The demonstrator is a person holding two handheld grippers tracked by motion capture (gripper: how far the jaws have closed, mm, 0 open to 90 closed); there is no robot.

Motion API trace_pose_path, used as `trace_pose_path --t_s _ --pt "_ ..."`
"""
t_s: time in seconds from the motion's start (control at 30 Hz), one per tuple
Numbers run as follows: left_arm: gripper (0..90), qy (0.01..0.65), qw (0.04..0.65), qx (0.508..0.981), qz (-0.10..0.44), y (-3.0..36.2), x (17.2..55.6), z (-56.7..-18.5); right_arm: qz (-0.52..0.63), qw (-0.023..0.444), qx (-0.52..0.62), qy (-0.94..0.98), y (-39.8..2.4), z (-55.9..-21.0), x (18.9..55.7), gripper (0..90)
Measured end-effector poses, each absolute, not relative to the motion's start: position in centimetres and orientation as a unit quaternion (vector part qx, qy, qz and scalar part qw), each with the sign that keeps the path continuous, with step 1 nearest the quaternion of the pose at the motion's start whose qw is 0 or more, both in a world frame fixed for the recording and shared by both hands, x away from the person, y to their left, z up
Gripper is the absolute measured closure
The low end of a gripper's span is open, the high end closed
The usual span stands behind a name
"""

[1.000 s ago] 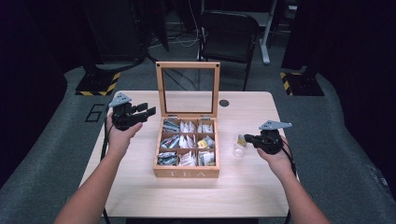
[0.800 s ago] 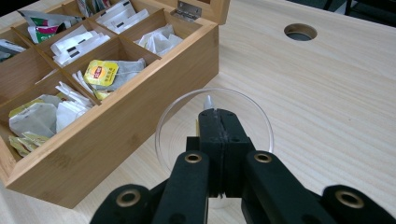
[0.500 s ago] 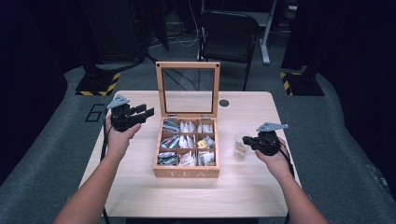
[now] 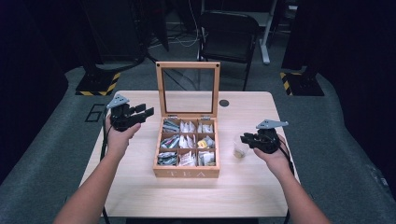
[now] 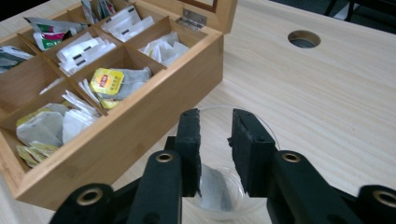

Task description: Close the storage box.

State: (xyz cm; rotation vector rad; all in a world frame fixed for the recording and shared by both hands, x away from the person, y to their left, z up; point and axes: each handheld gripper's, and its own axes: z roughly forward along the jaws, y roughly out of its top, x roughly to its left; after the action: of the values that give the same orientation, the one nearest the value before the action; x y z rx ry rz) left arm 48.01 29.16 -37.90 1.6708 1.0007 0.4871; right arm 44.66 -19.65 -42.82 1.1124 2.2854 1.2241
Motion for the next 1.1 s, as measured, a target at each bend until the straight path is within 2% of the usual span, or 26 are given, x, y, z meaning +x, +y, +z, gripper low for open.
trace_pose_path --t_s 0.6,1.1 --pt "50.4 0.420 0.537 0.702 0.205 29.3 48.1 -37.9 0.438 0.163 0.353 0.811 -15.9 -39.1 45.9 55.9" --pt "47.9 0.422 0.535 0.704 0.201 29.2 48.2 -38.1 0.432 0.164 0.340 0.819 -13.5 -38.1 47.1 46.9"
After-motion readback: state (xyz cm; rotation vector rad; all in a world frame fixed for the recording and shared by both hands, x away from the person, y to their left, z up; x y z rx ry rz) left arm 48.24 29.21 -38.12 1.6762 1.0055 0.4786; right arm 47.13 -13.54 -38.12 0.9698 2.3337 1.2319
